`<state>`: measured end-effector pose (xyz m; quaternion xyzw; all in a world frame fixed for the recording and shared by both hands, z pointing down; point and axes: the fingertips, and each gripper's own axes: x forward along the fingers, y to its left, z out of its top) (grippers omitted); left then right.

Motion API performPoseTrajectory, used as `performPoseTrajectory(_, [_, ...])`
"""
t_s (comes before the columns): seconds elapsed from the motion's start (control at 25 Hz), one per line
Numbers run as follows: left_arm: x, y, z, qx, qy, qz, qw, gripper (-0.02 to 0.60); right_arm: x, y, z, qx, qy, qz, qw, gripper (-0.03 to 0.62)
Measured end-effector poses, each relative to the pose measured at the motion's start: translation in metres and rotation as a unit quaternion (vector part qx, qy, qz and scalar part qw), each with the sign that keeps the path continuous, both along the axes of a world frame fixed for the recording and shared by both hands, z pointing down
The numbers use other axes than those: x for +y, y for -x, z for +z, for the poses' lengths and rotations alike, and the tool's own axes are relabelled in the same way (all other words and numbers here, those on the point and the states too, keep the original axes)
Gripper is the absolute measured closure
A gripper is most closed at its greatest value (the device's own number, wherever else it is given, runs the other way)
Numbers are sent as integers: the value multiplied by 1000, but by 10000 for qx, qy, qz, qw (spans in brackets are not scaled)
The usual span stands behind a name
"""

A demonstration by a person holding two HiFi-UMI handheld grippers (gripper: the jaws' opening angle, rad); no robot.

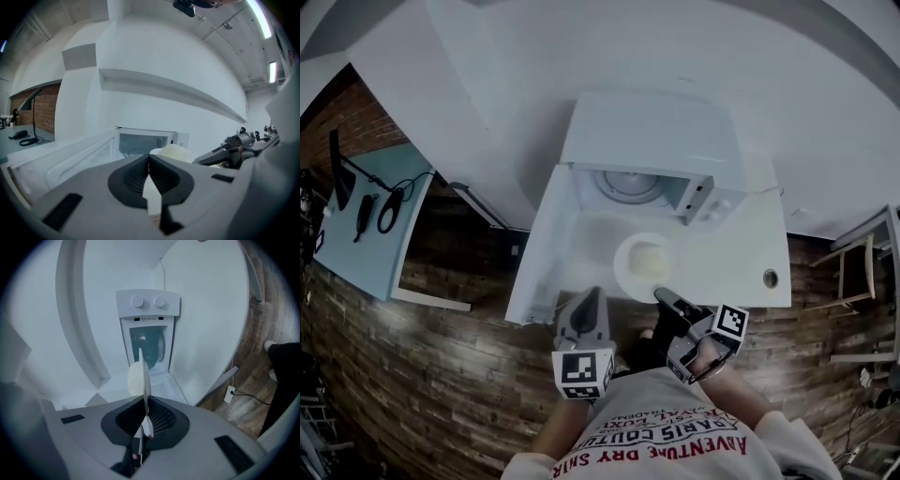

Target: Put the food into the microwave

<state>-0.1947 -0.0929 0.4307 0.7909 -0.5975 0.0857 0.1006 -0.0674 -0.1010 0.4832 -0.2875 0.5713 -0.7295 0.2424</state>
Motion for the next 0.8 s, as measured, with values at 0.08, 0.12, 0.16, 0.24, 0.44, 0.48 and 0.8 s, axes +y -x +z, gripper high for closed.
performPoseTrajectory(0.08, [-15, -1, 4, 36, 41, 73, 10000, 575, -12, 0, 3, 8, 33, 56, 10000, 571])
performPoseTrajectory(0.12, [-22, -1, 6, 47, 60, 102, 9999, 575, -19, 0, 5, 10, 38, 81, 10000, 571])
performPoseTrajectory(0.16, [-30, -2, 8, 47, 78, 121, 9999, 575, -26, -1, 6, 19, 45, 100, 9999, 571])
performPoseTrajectory(0.24, [-46, -3, 10, 34, 100, 128, 9999, 575, -40, -3, 10, 53, 83, 127, 9999, 571])
performPoseTrajectory(0.44, [-89, -10, 4, -8, 59, 206, 9998, 575, -82, -9, 10, 48, 69, 204, 9998, 571])
performPoseTrajectory(0.48, [-99, -11, 2, -19, 38, 215, 9998, 575, -91, -10, 9, 57, 32, 198, 9998, 571])
performPoseTrajectory(0.8, [-155, -19, 10, 26, 100, 110, 9999, 575, -139, -20, 25, 145, 184, 45, 9997, 571])
